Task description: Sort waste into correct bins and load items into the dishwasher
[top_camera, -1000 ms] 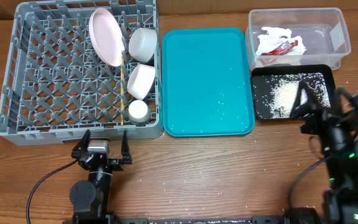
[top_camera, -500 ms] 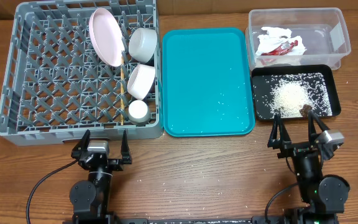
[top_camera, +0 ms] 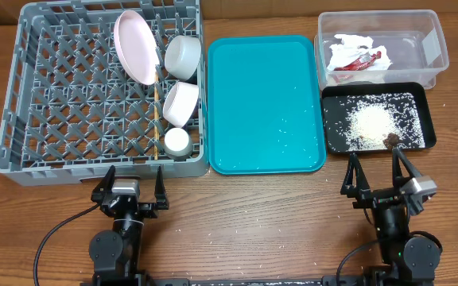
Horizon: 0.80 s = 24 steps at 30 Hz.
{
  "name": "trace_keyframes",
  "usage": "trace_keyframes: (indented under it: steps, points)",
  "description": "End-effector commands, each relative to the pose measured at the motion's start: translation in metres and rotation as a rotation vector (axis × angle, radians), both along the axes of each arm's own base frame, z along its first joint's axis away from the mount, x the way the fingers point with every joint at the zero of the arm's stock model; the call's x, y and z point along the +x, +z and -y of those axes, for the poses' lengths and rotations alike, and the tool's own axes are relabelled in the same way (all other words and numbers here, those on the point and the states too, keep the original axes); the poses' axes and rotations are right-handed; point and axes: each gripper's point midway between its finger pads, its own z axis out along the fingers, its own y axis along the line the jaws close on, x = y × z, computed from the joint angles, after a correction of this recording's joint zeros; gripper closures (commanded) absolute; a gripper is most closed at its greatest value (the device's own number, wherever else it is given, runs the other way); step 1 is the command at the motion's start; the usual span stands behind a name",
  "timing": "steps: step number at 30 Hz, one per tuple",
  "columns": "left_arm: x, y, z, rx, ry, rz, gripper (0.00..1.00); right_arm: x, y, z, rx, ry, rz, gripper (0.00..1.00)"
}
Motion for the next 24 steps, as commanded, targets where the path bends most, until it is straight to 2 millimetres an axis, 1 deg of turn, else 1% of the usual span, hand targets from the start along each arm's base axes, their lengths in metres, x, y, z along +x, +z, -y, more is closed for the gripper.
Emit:
trace_keyframes:
  steps: [1, 5, 11, 14, 17, 21, 24]
  points:
    - [0.000, 0.000, -0.003, 0.013, 0.013, 0.004, 0.00, -0.005, 0.006, -0.002, -0.004, 0.010, 0.041, 0.00]
    - [0.000, 0.000, -0.003, 0.013, 0.013, 0.004, 0.00, -0.006, 0.011, -0.001, -0.002, 0.004, 0.060, 0.00]
    - [0.000, 0.000, -0.003, 0.013, 0.013, 0.004, 0.00, -0.012, 0.028, 0.001, 0.002, -0.008, 0.136, 0.00]
    - [0.000, 0.000, -0.003, 0.013, 0.013, 0.004, 0.00, -0.010, 0.026, 0.005, 0.009, -0.031, 0.124, 0.00]
    - [0.000, 0.000, -0.003, 0.013, 0.013, 0.004, 0.00, -0.005, 0.010, 0.005, 0.006, -0.030, 0.058, 0.00]
    - [0.000, 0.000, -0.003, 0.013, 0.013, 0.004, 0.00, 0.002, -0.027, 0.003, -0.002, -0.018, -0.098, 0.00]
    - [0.000, 0.000, -0.003, 0.013, 0.013, 0.004, 0.00, 0.003, -0.053, -0.001, -0.008, 0.004, -0.205, 0.00]
